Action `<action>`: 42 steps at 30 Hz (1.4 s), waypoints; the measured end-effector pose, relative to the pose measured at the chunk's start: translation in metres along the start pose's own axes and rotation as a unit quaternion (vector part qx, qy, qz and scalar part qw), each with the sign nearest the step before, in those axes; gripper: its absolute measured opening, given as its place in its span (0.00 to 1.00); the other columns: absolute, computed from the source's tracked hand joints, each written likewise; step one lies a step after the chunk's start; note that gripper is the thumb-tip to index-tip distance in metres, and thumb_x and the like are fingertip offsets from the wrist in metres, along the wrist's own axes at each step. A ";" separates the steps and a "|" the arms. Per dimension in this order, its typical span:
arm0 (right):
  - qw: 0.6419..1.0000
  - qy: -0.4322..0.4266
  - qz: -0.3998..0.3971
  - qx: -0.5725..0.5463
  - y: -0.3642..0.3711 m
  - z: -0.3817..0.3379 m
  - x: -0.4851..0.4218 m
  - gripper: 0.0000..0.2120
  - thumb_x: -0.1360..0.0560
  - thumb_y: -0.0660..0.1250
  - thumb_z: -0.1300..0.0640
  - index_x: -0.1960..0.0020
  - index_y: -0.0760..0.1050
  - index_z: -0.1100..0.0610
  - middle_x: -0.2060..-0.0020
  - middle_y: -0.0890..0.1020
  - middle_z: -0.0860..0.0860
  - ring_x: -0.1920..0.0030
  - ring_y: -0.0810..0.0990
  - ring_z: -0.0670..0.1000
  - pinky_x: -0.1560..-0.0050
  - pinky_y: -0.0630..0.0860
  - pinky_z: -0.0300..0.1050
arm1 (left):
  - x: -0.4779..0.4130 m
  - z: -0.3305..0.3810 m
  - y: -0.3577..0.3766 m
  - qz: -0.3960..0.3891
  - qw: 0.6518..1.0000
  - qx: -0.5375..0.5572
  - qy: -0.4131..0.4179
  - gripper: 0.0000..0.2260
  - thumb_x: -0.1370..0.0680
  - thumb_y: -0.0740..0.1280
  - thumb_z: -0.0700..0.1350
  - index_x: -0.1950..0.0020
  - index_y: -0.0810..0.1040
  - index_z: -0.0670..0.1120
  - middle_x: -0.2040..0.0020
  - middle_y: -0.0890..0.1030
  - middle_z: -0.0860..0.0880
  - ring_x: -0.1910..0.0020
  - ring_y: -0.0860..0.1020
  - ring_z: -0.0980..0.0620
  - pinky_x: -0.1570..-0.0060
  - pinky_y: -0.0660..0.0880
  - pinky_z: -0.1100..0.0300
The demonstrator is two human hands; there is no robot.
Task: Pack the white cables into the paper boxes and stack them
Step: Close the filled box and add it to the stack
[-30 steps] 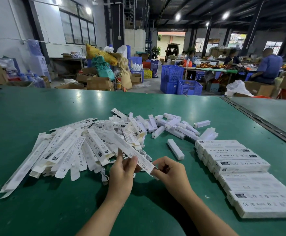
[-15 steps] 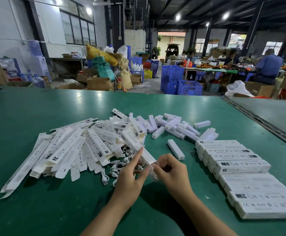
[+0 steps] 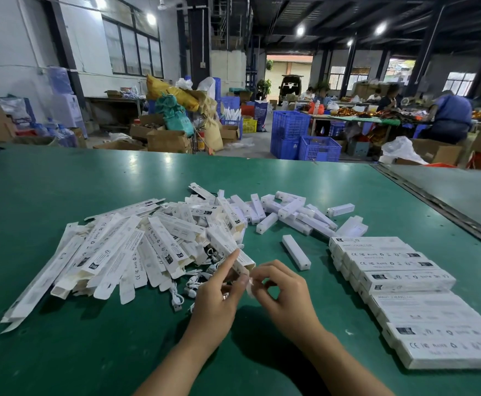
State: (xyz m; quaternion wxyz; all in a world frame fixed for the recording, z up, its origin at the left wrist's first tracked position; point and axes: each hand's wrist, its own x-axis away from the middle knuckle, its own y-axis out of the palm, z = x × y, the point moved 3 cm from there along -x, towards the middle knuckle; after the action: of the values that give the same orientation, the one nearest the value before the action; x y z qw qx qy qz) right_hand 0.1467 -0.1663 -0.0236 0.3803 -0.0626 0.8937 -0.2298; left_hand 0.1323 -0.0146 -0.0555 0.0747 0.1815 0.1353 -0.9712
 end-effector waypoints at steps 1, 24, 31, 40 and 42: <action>1.000 0.000 -0.005 -0.003 0.000 0.000 0.000 0.09 0.28 0.69 0.68 0.52 0.81 0.58 0.56 0.81 0.46 0.56 0.80 0.44 0.54 0.76 0.35 | 0.000 0.000 -0.001 0.010 1.000 0.002 0.001 0.21 0.26 0.64 0.67 0.33 0.68 0.75 0.47 0.83 0.62 0.45 0.80 0.63 0.47 0.74 0.71; 0.994 -0.092 0.018 0.061 0.005 -0.003 0.000 0.11 0.24 0.69 0.51 0.44 0.79 0.54 0.46 0.83 0.46 0.47 0.81 0.42 0.47 0.79 0.41 | -0.001 0.007 -0.005 0.028 0.997 0.051 -0.042 0.10 0.20 0.64 0.58 0.44 0.78 0.74 0.44 0.81 0.69 0.40 0.78 0.66 0.41 0.74 0.69; 0.995 -0.046 0.062 0.061 0.003 0.000 0.001 0.14 0.27 0.74 0.58 0.44 0.75 0.51 0.55 0.84 0.46 0.56 0.80 0.39 0.53 0.75 0.29 | 0.002 0.015 -0.005 0.021 0.999 0.034 -0.034 0.12 0.24 0.63 0.58 0.42 0.78 0.68 0.47 0.81 0.70 0.44 0.80 0.66 0.47 0.73 0.74; 0.992 -0.096 0.072 0.043 0.001 -0.001 0.001 0.04 0.27 0.73 0.65 0.52 0.83 0.62 0.49 0.85 0.50 0.47 0.83 0.41 0.46 0.78 0.36 | 0.002 0.013 -0.005 0.029 0.998 0.049 -0.040 0.12 0.25 0.64 0.60 0.43 0.79 0.71 0.42 0.84 0.57 0.43 0.81 0.56 0.39 0.77 0.57; 0.991 -0.100 0.073 0.045 0.001 -0.002 0.001 0.04 0.27 0.72 0.64 0.53 0.83 0.62 0.50 0.85 0.50 0.48 0.83 0.42 0.46 0.78 0.35 | 0.002 0.012 -0.005 0.027 0.998 0.047 -0.040 0.12 0.25 0.64 0.59 0.43 0.78 0.72 0.41 0.83 0.56 0.41 0.81 0.56 0.38 0.76 0.57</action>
State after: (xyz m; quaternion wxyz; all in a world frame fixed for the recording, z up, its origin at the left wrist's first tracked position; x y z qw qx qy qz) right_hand 0.1446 -0.1650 -0.0231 0.4857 -0.0028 0.8421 -0.2343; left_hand 0.1254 -0.0137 -0.0444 0.0976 0.1494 0.0813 -0.9806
